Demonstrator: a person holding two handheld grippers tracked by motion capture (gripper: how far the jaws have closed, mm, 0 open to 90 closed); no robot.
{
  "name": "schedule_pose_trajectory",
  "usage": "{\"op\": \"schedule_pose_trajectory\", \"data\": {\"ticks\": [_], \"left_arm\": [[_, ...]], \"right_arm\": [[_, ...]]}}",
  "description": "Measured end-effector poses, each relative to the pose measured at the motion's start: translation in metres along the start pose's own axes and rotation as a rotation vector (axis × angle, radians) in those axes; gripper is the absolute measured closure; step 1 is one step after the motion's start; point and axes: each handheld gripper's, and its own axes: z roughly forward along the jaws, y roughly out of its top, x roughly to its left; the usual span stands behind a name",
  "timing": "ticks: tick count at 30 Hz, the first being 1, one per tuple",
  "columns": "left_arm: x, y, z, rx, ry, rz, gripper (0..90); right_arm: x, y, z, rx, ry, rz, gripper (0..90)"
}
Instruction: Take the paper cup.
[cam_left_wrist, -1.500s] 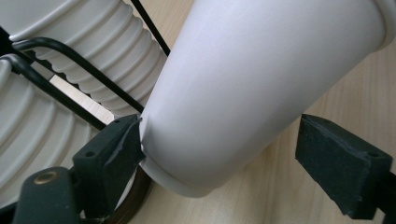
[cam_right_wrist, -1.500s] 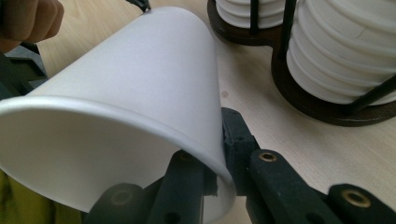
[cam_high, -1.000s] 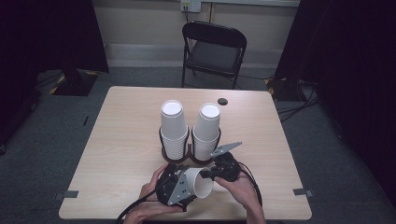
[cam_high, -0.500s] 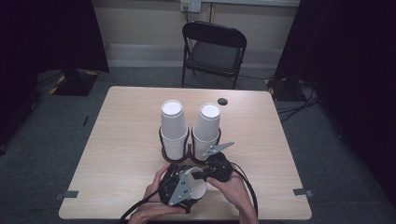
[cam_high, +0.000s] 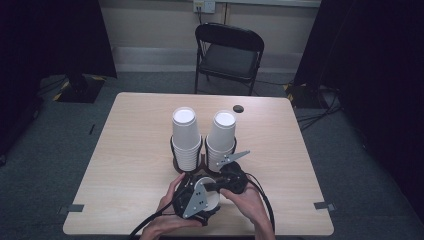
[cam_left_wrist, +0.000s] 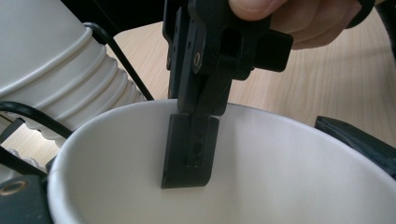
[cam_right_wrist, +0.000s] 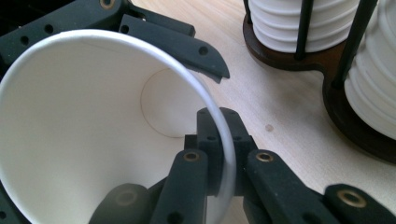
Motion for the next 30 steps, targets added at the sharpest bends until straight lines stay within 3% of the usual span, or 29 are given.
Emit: {"op": "schedule_pose_trajectory", "data": {"ticks": [10, 13, 14, 16, 19, 22, 29, 30], "left_arm": [[0.001, 0.0, 0.004, 0.031, 0.009, 0.036, 8.3], [0.003, -0.001, 0.003, 0.004, 0.005, 0.001, 9.1], [0.003, 0.002, 0.002, 0.006, 0.012, 0.004, 8.3], [0.002, 0.003, 0.003, 0.021, 0.019, 0.014, 8.9], [0.004, 0.002, 0.003, 0.014, 0.011, -0.002, 9.6], [0.009, -0.001, -0.001, -0.003, 0.022, -0.041, 9.8], [0.013, -0.007, -0.004, -0.035, 0.032, -0.123, 9.8], [0.014, -0.009, -0.005, -0.04, 0.038, -0.144, 9.8]], "right_arm": [[-0.004, 0.001, -0.003, 0.019, -0.001, 0.013, 88.4], [-0.006, 0.001, -0.005, 0.016, -0.007, 0.021, 88.5], [-0.007, 0.001, -0.005, 0.009, 0.013, 0.02, 88.3], [-0.006, 0.002, -0.007, 0.004, 0.003, 0.022, 88.3], [-0.005, 0.001, -0.007, 0.006, -0.011, 0.02, 87.5], [-0.005, -0.002, -0.009, -0.032, -0.01, 0.03, 78.4], [-0.002, -0.006, -0.013, -0.102, -0.015, 0.015, 67.0], [-0.001, -0.008, -0.016, -0.132, -0.017, 0.011, 63.5]]}}
